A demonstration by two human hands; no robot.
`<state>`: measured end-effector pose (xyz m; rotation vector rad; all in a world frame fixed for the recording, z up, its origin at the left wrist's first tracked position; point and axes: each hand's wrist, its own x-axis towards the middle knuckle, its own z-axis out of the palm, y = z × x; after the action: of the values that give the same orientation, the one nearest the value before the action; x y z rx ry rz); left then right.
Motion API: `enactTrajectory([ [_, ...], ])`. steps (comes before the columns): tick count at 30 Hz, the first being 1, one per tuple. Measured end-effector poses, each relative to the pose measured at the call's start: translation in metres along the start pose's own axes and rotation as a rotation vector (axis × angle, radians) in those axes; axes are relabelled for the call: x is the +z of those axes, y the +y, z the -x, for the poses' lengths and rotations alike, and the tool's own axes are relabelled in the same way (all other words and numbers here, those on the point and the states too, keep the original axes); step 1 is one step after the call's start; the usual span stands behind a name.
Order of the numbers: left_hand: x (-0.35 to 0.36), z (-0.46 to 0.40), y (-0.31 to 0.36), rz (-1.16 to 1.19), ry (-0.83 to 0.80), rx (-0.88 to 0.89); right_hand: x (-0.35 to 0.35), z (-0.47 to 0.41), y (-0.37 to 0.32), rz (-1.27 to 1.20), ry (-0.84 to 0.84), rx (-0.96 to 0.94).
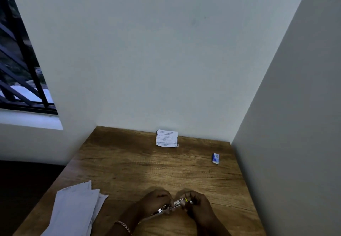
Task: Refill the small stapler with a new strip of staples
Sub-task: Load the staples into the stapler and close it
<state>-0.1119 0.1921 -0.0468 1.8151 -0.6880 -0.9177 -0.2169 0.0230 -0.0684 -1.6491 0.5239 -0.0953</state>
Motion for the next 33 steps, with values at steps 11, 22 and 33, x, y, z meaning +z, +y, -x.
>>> enactTrajectory([
  [11,-0.002,0.007,-0.027,-0.019,0.195,0.173,0.011,0.000,-0.001,-0.117,0.058,0.070],
  [22,0.011,0.003,-0.035,-0.247,0.396,0.219,0.001,-0.002,-0.031,0.058,0.276,0.106],
  [33,0.001,-0.007,-0.029,-0.092,0.322,0.129,0.016,-0.005,-0.040,-0.150,0.040,0.048],
])
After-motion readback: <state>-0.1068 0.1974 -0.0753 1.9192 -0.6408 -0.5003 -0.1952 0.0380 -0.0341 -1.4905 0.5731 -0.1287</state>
